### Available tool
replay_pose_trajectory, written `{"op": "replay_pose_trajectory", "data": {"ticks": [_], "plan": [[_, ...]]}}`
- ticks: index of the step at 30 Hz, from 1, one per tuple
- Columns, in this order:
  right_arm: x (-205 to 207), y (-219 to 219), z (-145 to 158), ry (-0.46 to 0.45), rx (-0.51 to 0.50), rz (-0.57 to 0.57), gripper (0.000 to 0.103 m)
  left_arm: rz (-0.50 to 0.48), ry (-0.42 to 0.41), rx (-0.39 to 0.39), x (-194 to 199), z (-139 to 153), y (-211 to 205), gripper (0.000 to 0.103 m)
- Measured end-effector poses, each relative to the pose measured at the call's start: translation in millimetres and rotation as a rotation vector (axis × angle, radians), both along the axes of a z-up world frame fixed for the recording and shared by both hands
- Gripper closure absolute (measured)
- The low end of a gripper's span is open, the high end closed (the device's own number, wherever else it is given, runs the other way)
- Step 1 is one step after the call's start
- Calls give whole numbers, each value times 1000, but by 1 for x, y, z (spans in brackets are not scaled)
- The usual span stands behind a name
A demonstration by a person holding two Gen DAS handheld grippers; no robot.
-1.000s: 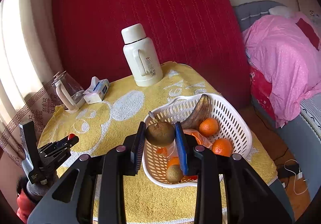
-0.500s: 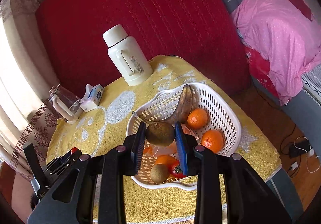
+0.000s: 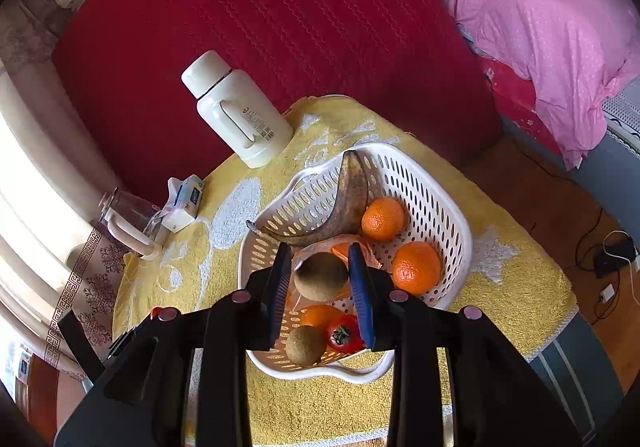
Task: Organize fruits
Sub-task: 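Lower the potato into the white basket and open the right tool, then carry the tomato into the basket and open the left tool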
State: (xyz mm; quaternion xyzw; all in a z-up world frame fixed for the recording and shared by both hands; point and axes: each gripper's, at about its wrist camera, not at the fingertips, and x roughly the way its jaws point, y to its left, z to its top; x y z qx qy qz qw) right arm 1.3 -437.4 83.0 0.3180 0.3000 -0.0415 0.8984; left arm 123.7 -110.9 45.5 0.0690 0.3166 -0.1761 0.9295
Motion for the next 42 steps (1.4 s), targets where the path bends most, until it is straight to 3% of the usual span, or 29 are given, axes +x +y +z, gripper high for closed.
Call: {"op": "replay_pose_trajectory", "data": {"ticks": [4, 7, 12, 18, 25, 30, 42], "plan": [[-1, -1, -1, -1, -4, -9, 71, -1, 0, 0, 0, 0, 0, 76], [-3, -2, -2, -7, -6, -22, 60, 0, 0, 0, 0, 0, 0, 76], [-4, -1, 0, -15, -26, -33, 58, -1, -1, -3, 0, 0, 0, 76], [-8, 4, 8, -51, -79, -57, 39, -10, 13, -33, -3, 3, 0, 76], [-13, 10, 17, -89, -159, -85, 28, -44, 26, -71, -17, 11, -9, 76], [-15, 11, 20, -112, -192, -92, 28, -94, 52, -101, -27, 18, -30, 76], [-22, -1, 9, -109, -204, -112, 28, -238, 61, -89, -41, 31, -108, 76]]}}
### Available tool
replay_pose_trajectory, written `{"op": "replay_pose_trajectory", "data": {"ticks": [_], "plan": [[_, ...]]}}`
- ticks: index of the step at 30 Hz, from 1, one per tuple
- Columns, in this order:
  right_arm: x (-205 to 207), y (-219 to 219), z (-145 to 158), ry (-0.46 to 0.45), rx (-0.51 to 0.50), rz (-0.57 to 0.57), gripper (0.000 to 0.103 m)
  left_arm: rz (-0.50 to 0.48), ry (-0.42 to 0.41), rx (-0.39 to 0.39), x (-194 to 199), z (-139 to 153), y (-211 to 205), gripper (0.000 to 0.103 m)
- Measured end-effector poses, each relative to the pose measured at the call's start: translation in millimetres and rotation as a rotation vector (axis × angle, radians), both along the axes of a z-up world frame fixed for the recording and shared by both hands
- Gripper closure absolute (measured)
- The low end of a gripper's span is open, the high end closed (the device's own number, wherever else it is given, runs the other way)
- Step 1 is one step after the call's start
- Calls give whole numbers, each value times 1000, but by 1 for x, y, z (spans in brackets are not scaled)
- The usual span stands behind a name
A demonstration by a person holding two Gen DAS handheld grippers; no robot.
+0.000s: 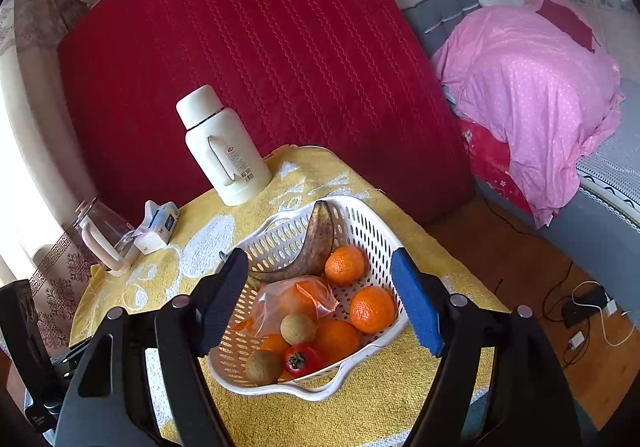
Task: Organize fruits
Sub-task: 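Carry the tomato into the basket and open the left tool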
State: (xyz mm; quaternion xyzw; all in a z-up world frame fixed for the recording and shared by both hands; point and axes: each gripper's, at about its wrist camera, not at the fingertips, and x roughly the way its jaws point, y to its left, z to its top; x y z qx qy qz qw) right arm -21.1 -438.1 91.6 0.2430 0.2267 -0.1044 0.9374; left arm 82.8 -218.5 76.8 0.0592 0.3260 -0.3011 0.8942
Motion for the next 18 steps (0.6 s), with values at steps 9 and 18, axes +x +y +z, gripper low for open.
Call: {"op": "replay_pose_trajectory", "data": {"ticks": [9, 18], "plan": [[-8, -11, -2, -13, 12, -15, 28, -91, -8, -4, -8, 7, -43, 76], [-10, -14, -2, -15, 22, -15, 28, -108, 7, 4, -3, -4, -60, 76]]}}
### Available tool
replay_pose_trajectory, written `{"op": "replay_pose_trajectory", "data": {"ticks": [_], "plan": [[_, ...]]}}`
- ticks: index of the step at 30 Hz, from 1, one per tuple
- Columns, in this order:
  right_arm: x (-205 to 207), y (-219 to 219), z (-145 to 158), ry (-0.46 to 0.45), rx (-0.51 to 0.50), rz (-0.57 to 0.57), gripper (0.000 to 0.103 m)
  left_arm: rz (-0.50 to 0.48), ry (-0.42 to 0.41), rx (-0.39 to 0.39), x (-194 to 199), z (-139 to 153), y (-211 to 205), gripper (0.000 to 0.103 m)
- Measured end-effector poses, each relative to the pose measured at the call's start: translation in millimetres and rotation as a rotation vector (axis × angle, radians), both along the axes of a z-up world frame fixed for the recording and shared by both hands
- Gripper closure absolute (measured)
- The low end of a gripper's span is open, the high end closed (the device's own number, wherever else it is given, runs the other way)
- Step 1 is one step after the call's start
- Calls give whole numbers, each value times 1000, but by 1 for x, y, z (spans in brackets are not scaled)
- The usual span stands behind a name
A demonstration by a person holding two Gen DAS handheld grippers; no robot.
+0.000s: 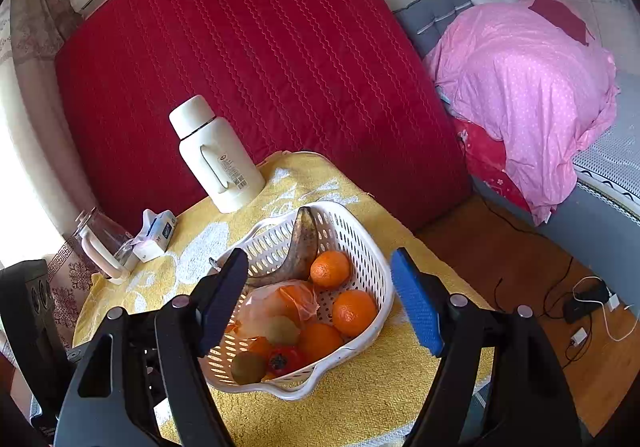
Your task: Organize fruits
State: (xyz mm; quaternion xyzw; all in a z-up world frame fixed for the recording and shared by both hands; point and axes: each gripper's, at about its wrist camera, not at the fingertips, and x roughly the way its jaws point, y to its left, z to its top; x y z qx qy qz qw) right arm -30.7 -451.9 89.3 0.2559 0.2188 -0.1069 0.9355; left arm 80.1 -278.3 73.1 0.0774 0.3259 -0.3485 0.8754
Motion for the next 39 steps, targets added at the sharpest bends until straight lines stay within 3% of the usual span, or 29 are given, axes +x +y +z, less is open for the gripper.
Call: {"op": "replay_pose_trajectory", "data": {"ticks": [8, 12, 18, 20, 24, 26, 29, 33, 39], "plan": [[2, 4, -1, 5, -7, 12, 28, -15, 1, -8, 1, 0, 0, 74], [2, 4, -1, 5, -7, 12, 28, -8, 8, -10, 1, -2, 2, 64], [2, 5, -1, 7, -8, 14, 28, 4, 33, -2, 3, -9, 7, 64], [3, 6, -1, 9, -9, 15, 28, 9, 42, -4, 4, -10, 10, 58], [3, 6, -1, 9, -10, 13, 28, 32, 53, -12, 5, -11, 17, 36], [3, 6, -1, 10, -8, 11, 28, 48, 53, -15, 4, -10, 20, 32], [3, 6, -3, 6, -3, 7, 16, 78, 31, -10, 4, -8, 25, 23], [3, 6, -2, 3, -5, 4, 10, 118, -25, 4, -1, -5, 30, 11], [-4, -2, 0, -4, 9, -26, 5, 168, -91, 26, -7, 0, 36, 11]]}}
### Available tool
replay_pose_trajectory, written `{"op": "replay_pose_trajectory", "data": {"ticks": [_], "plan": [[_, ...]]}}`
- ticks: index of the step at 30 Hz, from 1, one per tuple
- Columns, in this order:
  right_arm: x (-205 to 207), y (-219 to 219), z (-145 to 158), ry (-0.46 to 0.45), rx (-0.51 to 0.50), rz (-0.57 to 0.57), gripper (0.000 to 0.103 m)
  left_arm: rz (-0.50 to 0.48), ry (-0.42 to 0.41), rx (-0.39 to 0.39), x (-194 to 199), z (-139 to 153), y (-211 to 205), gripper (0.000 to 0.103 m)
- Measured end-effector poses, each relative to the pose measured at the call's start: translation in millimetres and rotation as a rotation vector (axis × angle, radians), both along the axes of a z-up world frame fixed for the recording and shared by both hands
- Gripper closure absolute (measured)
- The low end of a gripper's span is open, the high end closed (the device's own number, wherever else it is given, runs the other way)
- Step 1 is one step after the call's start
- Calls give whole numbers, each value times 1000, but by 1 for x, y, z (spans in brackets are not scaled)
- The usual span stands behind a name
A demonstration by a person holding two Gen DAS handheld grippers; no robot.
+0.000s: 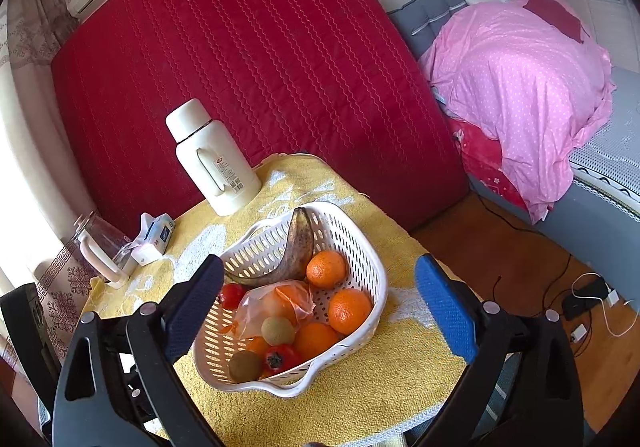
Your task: Organize fruits
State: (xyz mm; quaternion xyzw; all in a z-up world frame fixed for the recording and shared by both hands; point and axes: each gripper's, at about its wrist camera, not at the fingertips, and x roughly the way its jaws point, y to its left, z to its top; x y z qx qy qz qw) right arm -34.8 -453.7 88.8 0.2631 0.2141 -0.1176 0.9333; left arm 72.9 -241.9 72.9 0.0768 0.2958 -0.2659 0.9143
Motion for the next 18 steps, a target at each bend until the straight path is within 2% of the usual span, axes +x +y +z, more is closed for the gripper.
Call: {"op": "replay_pose_trajectory", "data": {"ticks": [7, 18], "plan": [[-12, -2, -3, 10, -26, -16, 4, 56, -80, 38, -10, 7, 4, 11], [-14, 39, -12, 56, -207, 46, 4, 131, -135, 76, -11, 8, 11, 10]]}}
